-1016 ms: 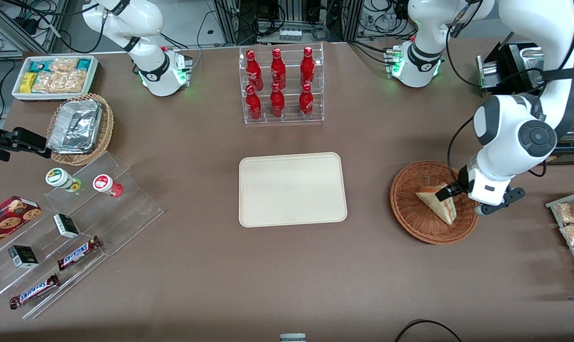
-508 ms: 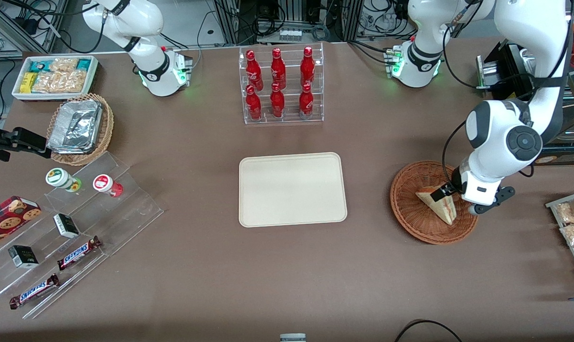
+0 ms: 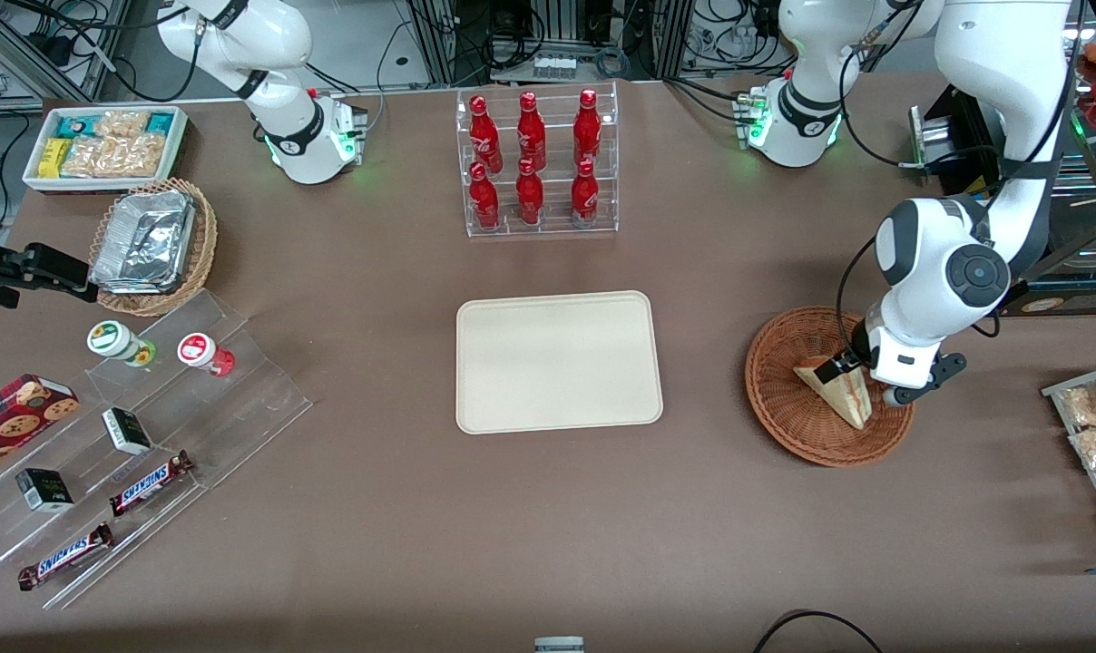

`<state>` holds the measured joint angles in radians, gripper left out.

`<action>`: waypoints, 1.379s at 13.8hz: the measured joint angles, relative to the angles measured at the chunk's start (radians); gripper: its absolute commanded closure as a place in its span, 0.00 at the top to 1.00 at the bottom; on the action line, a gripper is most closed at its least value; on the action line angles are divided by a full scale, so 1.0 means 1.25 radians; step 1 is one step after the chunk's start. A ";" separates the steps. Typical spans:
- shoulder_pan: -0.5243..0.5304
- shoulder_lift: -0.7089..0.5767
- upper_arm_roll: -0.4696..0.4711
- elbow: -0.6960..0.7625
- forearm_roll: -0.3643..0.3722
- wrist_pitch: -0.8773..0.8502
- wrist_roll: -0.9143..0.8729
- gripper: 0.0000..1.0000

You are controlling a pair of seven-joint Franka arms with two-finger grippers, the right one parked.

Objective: Place sandwich from basket to tray
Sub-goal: 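Close the left gripper on the wrapped sandwich and lift it, then carry the sandwich with the left gripper over the cream tray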

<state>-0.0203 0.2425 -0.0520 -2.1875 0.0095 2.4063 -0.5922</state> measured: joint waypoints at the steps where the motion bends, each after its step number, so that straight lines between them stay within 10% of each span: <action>1: 0.000 0.005 0.001 -0.002 0.000 0.002 -0.001 1.00; 3: 0.000 0.016 0.001 -0.003 0.000 0.014 -0.003 0.83; 6: 0.003 0.034 0.002 -0.003 0.000 0.026 -0.003 0.09; 7: 0.003 0.036 0.002 -0.003 0.000 0.026 -0.003 0.00; 19: -0.090 -0.015 -0.009 0.265 0.041 -0.337 -0.003 0.00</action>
<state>-0.1325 0.2238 -0.0632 -1.8567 0.0608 1.9855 -0.5962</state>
